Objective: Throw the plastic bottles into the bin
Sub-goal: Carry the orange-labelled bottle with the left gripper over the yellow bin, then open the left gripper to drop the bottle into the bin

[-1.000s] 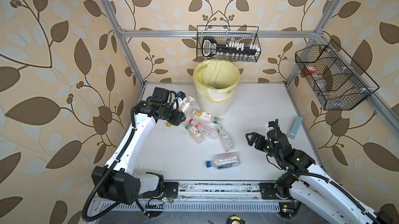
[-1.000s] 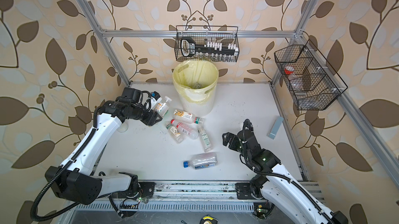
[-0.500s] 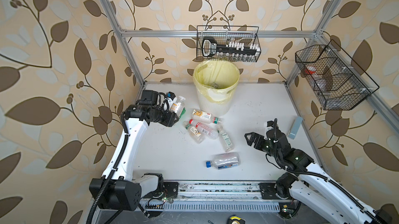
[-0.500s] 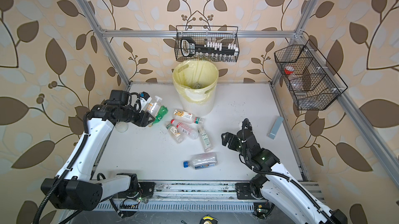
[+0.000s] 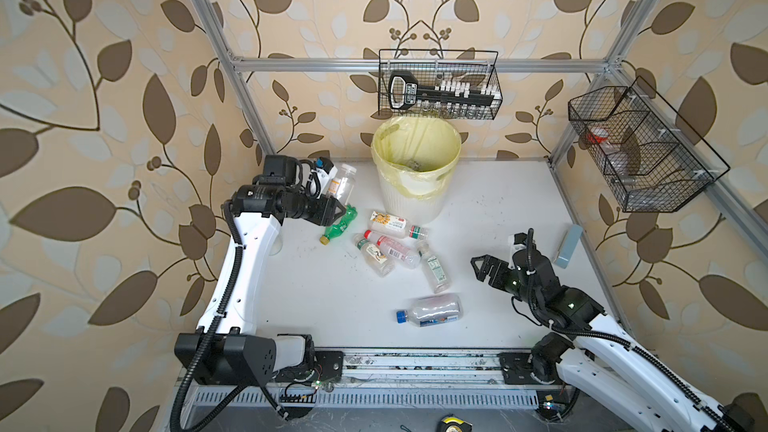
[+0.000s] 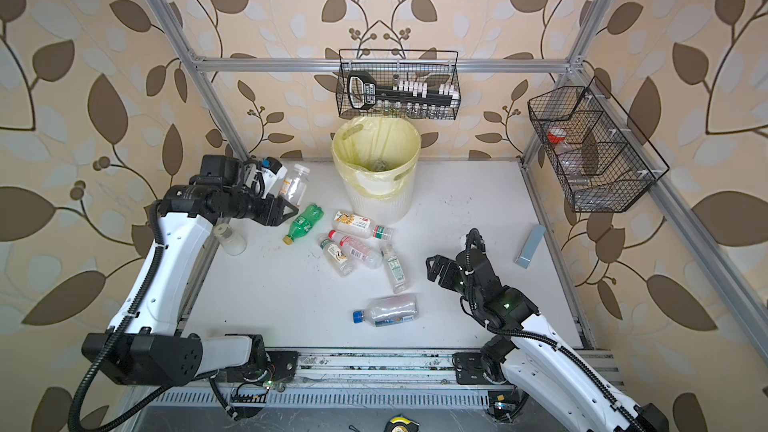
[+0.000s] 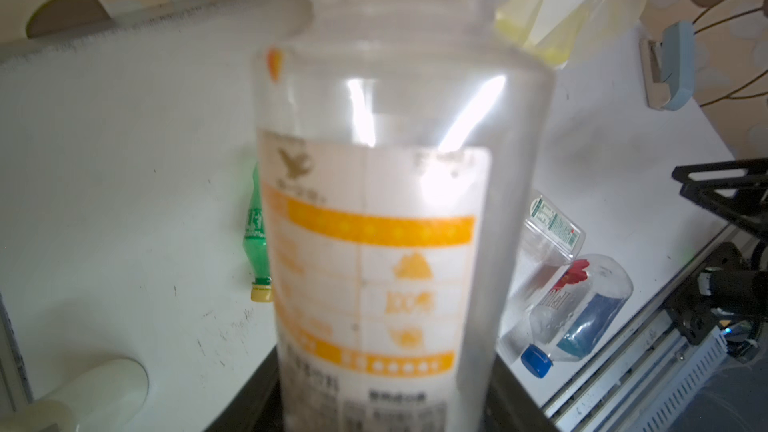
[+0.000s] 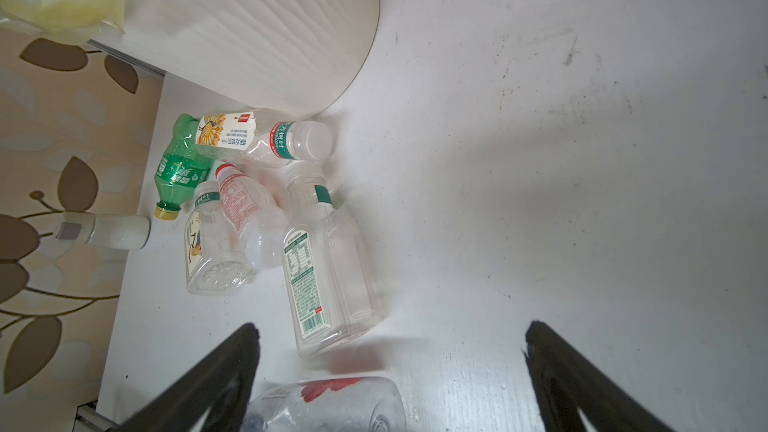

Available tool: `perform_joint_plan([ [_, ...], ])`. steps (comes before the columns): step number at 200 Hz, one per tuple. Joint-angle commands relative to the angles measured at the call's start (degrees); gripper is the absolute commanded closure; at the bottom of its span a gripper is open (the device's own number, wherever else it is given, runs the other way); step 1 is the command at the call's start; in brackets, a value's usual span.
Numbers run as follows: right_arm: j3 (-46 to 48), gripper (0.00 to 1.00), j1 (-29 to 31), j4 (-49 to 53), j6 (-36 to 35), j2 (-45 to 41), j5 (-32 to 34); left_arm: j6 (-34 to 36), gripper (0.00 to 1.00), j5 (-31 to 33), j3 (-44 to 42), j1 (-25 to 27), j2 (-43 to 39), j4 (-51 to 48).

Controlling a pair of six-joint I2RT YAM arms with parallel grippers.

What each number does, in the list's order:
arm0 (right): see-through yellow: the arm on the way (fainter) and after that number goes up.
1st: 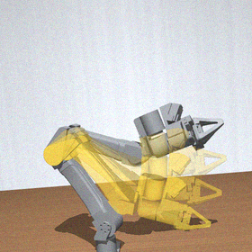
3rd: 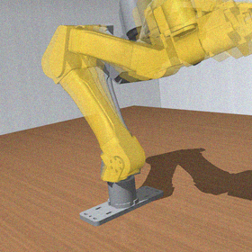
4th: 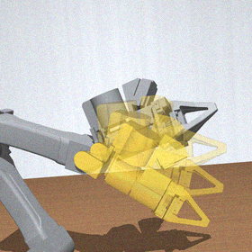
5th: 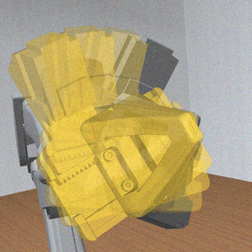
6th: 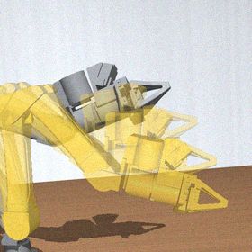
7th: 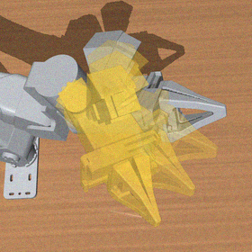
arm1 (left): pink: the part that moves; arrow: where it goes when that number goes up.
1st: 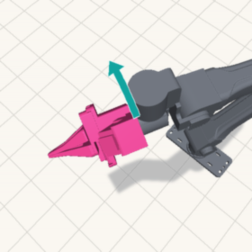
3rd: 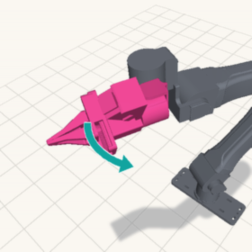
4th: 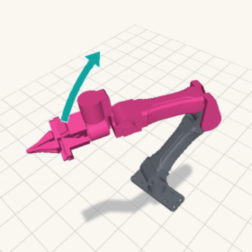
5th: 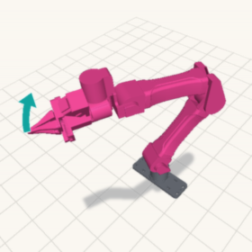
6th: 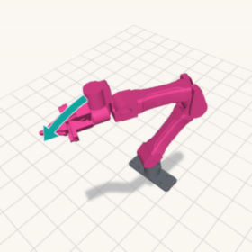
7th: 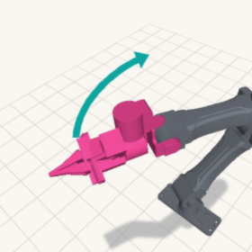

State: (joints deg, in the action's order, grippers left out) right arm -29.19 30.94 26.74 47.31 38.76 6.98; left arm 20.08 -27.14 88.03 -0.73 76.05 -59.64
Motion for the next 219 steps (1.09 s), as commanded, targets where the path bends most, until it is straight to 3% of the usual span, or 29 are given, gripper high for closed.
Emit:
perform_joint_plan([
  [1,0.6,0.0,-0.2,-0.1,0.0,-0.5,-0.3,-3.6,0.76,-3.9,11.6,1.4,5.1,0.5],
  [14,0.5,0.0,-0.2,-0.2,0.2,-0.4,-0.3,-3.6,0.74,-0.6,20.3,5.4,11.3,-1.0],
  [48,0.5,0.0,-0.2,-0.1,0.7,-0.4,-0.4,-2.6,0.57,7.9,46.0,17.9,30.0,-7.5],
  [61,0.4,0.0,-0.2,0.0,1.1,-0.6,-0.3,-6.4,0.36,10.5,54.6,18.9,37.6,-6.5],
  [74,-0.1,0.0,-0.3,0.4,1.2,-0.9,-0.3,-9.1,0.23,13.6,64.5,18.7,44.9,-6.9],
  [88,-1.0,0.0,-0.3,1.6,1.2,-1.4,-0.1,-10.0,0.01,16.1,70.5,18.6,48.5,-7.1],
  [102,-1.8,0.0,-0.3,3.3,0.9,-2.4,0.8,-10.6,0.01,15.7,67.4,18.6,46.1,-4.0],
  [141,-2.5,0.0,-0.6,4.6,-0.4,-3.7,2.4,-10.2,0.01,16.8,48.5,18.6,30.6,8.0],
  [219,-4.1,0.0,-0.8,3.2,-2.1,0.6,0.1,-8.6,0.01,18.8,26.8,18.4,12.4,9.5],
])
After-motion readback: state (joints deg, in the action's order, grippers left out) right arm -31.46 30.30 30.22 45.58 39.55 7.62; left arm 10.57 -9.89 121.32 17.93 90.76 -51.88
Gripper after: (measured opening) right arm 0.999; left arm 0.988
